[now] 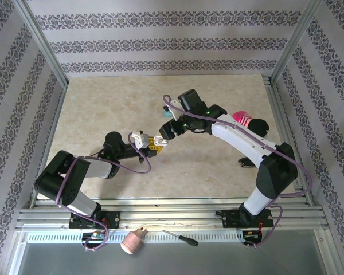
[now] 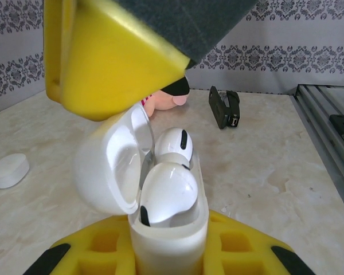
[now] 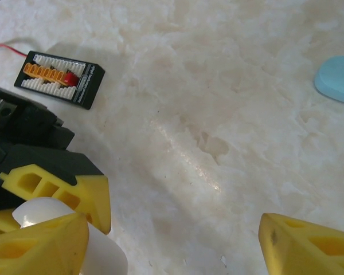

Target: Insert the wireless bluetooth earbuds into the charging case

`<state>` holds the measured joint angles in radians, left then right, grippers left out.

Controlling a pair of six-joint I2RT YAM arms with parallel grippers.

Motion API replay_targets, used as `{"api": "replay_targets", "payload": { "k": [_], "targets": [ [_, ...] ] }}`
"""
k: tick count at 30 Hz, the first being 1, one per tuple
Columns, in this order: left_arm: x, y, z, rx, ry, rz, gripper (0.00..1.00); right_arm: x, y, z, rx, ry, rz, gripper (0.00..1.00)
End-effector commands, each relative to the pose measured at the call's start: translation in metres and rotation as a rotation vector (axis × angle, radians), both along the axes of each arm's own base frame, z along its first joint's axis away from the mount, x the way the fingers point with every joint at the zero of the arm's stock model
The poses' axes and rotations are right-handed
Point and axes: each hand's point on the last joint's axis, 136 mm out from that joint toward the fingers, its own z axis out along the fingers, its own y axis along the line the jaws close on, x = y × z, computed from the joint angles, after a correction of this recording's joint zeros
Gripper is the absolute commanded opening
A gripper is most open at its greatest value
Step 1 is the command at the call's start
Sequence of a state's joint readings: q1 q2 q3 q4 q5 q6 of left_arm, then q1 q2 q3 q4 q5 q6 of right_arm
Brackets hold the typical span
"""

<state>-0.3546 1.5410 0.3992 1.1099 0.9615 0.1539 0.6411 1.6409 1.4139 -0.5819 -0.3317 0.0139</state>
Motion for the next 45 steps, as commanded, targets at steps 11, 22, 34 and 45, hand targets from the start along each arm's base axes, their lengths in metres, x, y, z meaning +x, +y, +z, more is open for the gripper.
{"api": "replay_targets", "payload": {
  "k": [11, 22, 34, 45],
  "targets": [
    [-0.004, -0.005, 0.014, -0.023, -0.018, -0.046, 0.09, -0.035, -0.002, 0.024, 0.062, -0.119, 0.187, 0.78],
    [-0.013, -0.007, 0.015, -0.019, -0.012, -0.09, 0.09, 0.005, -0.013, 0.031, 0.136, -0.05, 0.014, 0.66],
    [-0.006, -0.005, 0.018, -0.029, -0.003, -0.047, 0.09, -0.044, 0.006, 0.003, 0.036, -0.084, 0.275, 0.67],
    [-0.014, -0.008, 0.026, -0.053, 0.0, -0.097, 0.09, -0.069, 0.007, 0.017, 0.11, -0.213, 0.454, 0.65]
  ]
}}
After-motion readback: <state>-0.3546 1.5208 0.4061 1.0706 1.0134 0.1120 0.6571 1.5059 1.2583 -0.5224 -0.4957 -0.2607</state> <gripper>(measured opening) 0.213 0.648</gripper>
